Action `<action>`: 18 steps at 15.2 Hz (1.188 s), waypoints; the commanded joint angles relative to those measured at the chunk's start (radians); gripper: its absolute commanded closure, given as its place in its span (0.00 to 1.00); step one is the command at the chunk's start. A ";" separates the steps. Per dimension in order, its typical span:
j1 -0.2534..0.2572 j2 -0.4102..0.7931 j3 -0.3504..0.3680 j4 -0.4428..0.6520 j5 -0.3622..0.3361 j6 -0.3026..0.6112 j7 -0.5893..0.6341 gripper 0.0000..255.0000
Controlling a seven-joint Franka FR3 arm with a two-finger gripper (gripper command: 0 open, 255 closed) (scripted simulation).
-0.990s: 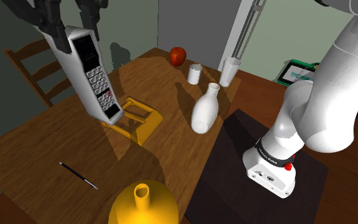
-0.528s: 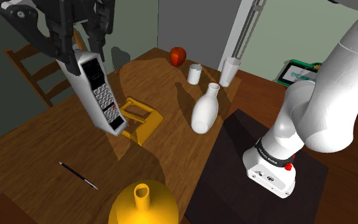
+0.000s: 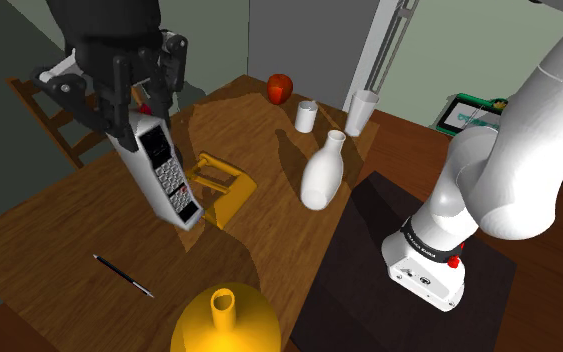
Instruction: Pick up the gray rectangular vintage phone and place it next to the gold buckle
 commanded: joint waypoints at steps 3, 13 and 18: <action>-0.003 -0.009 -0.002 -0.063 0.003 0.056 0.000 1.00; -0.005 -0.011 -0.004 -0.200 0.001 0.191 0.008 1.00; -0.005 -0.003 -0.004 -0.258 -0.004 0.256 0.015 1.00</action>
